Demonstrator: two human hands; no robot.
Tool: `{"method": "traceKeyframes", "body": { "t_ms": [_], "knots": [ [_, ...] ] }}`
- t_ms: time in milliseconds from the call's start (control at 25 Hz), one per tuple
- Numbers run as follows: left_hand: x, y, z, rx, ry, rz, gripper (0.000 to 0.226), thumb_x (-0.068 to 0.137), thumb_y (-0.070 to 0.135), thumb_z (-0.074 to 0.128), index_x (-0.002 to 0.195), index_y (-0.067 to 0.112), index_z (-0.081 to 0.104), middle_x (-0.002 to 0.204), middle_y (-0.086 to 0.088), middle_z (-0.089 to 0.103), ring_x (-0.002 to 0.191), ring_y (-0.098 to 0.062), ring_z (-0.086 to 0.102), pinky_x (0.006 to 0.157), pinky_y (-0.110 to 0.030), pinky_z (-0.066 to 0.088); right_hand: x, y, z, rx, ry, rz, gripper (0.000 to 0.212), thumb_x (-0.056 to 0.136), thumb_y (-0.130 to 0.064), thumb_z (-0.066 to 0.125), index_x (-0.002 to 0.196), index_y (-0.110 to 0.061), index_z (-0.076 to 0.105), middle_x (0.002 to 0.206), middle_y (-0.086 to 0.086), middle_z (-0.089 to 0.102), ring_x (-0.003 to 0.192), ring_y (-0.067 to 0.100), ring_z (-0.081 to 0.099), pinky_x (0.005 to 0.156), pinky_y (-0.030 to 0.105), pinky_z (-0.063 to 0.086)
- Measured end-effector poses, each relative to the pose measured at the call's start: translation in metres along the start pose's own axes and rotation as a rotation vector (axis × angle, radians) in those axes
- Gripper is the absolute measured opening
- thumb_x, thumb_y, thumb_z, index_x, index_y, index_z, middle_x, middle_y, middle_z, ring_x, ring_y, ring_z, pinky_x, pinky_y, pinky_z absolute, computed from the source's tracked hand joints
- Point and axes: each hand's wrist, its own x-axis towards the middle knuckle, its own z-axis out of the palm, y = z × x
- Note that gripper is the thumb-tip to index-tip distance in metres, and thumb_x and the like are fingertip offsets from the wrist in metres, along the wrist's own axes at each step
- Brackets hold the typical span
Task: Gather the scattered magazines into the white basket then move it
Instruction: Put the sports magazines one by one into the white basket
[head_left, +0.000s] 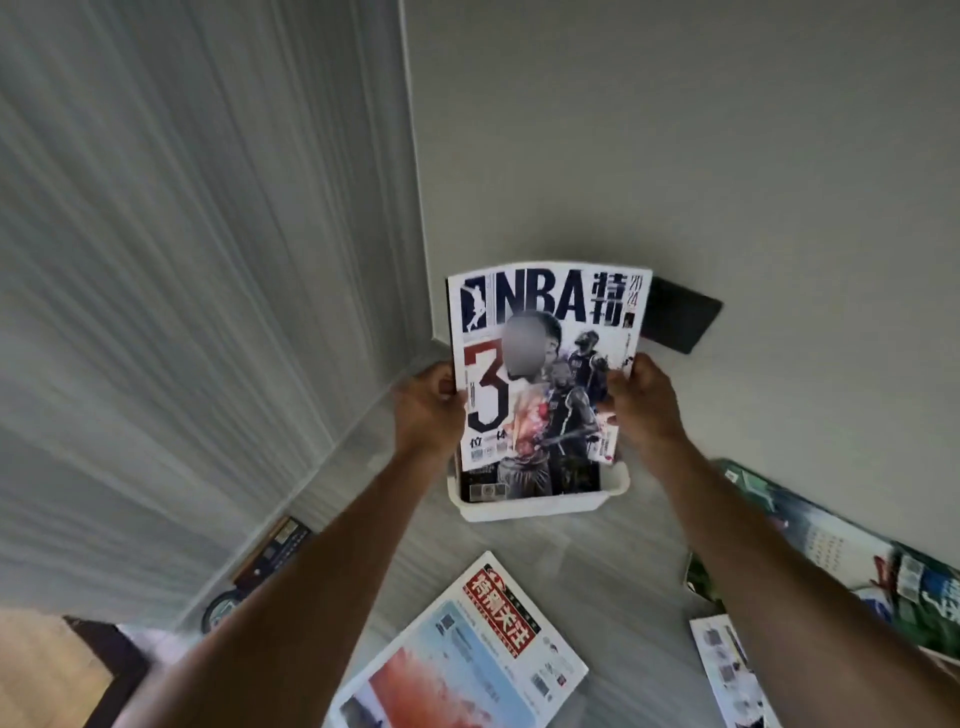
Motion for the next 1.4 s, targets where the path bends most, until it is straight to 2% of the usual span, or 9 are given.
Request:
{"method": "traceKeyframes", "body": {
  "t_ms": [80, 200, 360, 640, 840, 960, 1120, 1200, 1400],
  "knots": [
    [0.010, -0.022, 0.013, 0.064, -0.064, -0.087, 0.017, 0.085, -0.003, 0.062, 0.094, 0.009, 0.070, 0.094, -0.011, 0.075, 0.082, -0.025, 0.071, 0.077, -0.038, 0.059, 0.014, 0.028, 0.013, -0.032, -0.030, 0.063, 0.007, 0.098, -0.018, 0.051, 0.104, -0.017, 0.055, 0.109, 0.014, 0.069, 0.081, 0.029, 0.070, 0.061, 0.037, 0.056],
    [0.002, -0.052, 0.014, -0.094, -0.085, -0.189, 0.019, 0.085, -0.004, 0.059, 0.091, 0.013, 0.064, 0.095, -0.005, 0.070, 0.092, -0.022, 0.063, 0.077, -0.026, 0.052, 0.010, 0.050, 0.022, 0.025, -0.031, 0.193, 0.045, 0.090, -0.017, 0.061, 0.130, -0.026, 0.044, 0.126, 0.000, 0.055, 0.098, 0.026, 0.062, 0.083, 0.048, 0.054],
    [-0.085, -0.097, 0.015, 0.095, -0.079, 0.022, 0.032, 0.083, 0.008, 0.060, 0.114, 0.015, 0.059, 0.114, -0.009, 0.065, 0.094, -0.023, 0.062, 0.081, -0.035, 0.049, -0.098, 0.096, -0.009, 0.108, 0.008, 0.306, 0.052, 0.085, -0.005, 0.064, 0.132, -0.022, 0.050, 0.124, 0.005, 0.061, 0.100, 0.021, 0.063, 0.082, 0.042, 0.055],
    [-0.298, -0.086, 0.115, 0.176, -0.727, -0.056, 0.034, 0.079, -0.010, 0.059, 0.106, 0.009, 0.068, 0.108, -0.011, 0.071, 0.088, -0.023, 0.067, 0.079, -0.031, 0.051, -0.320, 0.228, -0.156, -0.616, 0.142, 0.346, 0.050, 0.079, -0.007, 0.062, 0.128, -0.015, 0.056, 0.129, 0.005, 0.061, 0.114, 0.030, 0.059, 0.096, 0.036, 0.047],
    [-0.362, -0.053, 0.200, 0.513, -0.995, -0.019, 0.037, 0.078, 0.018, 0.058, 0.115, 0.022, 0.060, 0.120, -0.008, 0.060, 0.113, -0.029, 0.056, 0.095, -0.034, 0.045, -0.376, 0.269, -0.238, -0.969, 0.089, 0.693, 0.071, 0.089, -0.048, 0.055, 0.150, -0.027, 0.026, 0.158, 0.003, 0.026, 0.137, 0.029, 0.033, 0.103, 0.044, 0.043],
    [-0.384, -0.054, 0.222, 0.664, -1.004, -0.091, 0.040, 0.071, 0.025, 0.062, 0.110, 0.025, 0.054, 0.111, -0.007, 0.059, 0.107, -0.030, 0.056, 0.089, -0.034, 0.045, -0.408, 0.284, -0.228, -0.800, 0.214, 0.593, 0.061, 0.088, -0.040, 0.062, 0.141, -0.020, 0.041, 0.151, 0.005, 0.041, 0.121, 0.026, 0.051, 0.091, 0.031, 0.045],
    [-0.396, -0.051, 0.229, 0.429, -1.062, -0.354, 0.013, 0.079, 0.019, 0.062, 0.088, 0.021, 0.070, 0.084, -0.001, 0.075, 0.076, -0.020, 0.069, 0.069, -0.031, 0.054, -0.414, 0.289, -0.247, -0.051, 0.633, 0.868, 0.049, 0.071, -0.025, 0.082, 0.112, -0.010, 0.061, 0.109, 0.012, 0.070, 0.090, 0.029, 0.067, 0.065, 0.031, 0.054],
    [-0.394, -0.048, 0.213, 0.385, -1.072, -0.325, 0.017, 0.082, 0.014, 0.053, 0.078, 0.022, 0.068, 0.069, 0.000, 0.072, 0.065, -0.018, 0.069, 0.061, -0.033, 0.055, -0.417, 0.284, -0.247, 0.091, 0.523, 0.955, 0.039, 0.073, -0.023, 0.080, 0.104, -0.008, 0.062, 0.094, 0.012, 0.072, 0.077, 0.027, 0.067, 0.053, 0.026, 0.050],
    [-0.344, -0.035, 0.110, 0.318, -0.902, -0.039, 0.023, 0.080, 0.020, 0.054, 0.079, 0.037, 0.069, 0.068, 0.005, 0.073, 0.056, -0.007, 0.068, 0.056, -0.043, 0.058, -0.408, 0.253, -0.203, 0.044, 0.260, 0.967, 0.025, 0.083, -0.026, 0.071, 0.097, -0.005, 0.069, 0.084, 0.010, 0.073, 0.072, 0.027, 0.067, 0.061, 0.032, 0.050]
  ]
}}
